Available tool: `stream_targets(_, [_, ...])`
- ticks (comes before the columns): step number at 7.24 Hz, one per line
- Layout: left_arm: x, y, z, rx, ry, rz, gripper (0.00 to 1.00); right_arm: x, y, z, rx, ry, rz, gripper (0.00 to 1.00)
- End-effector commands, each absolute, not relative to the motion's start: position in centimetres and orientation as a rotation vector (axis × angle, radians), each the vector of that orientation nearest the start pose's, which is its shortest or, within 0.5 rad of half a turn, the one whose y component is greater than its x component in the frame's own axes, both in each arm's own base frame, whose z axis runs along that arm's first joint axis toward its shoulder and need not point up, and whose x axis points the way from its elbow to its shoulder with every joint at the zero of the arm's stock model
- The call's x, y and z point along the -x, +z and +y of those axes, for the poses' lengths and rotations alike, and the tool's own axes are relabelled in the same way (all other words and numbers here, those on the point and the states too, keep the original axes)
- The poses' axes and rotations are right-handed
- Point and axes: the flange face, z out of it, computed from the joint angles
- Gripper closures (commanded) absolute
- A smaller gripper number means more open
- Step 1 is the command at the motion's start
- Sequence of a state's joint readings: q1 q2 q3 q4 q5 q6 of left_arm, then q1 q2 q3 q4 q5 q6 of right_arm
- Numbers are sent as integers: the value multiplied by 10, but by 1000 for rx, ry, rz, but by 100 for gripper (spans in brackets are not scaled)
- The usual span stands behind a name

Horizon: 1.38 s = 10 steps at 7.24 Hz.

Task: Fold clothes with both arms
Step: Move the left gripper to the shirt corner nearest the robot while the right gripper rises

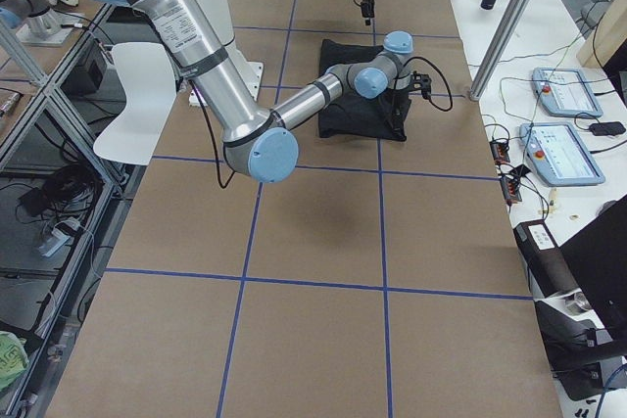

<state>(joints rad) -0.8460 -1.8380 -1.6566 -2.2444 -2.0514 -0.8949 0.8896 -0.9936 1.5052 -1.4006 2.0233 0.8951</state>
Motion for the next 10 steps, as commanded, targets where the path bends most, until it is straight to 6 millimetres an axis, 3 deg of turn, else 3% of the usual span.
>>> stream_targets(1, [-346, 418, -432, -290, 102, 1120, 0, 360, 344, -587, -172, 35, -785, 0])
stream_targets(2, [-365, 428, -394, -221, 48, 1199, 0, 360, 344, -587, -174, 35, -786, 0])
stream_targets(3, [-385, 430, -375, -217, 18, 1211, 0, 360, 344, -587, -174, 36, -784, 0])
stream_targets(4, [-401, 431, -367, -192, -19, 1209, 3, 360, 344, -587, -175, 36, -783, 0])
stream_targets(5, [-405, 432, -367, -190, -18, 1211, 12, 360, 345, -587, -175, 38, -783, 0])
stream_targets(7, [-409, 435, -367, -184, -18, 1206, 30, 360, 345, -588, -177, 39, -781, 0])
stream_targets(10, [-412, 429, -369, -186, -17, 1214, 81, 361, 344, -587, -178, 37, -782, 0])
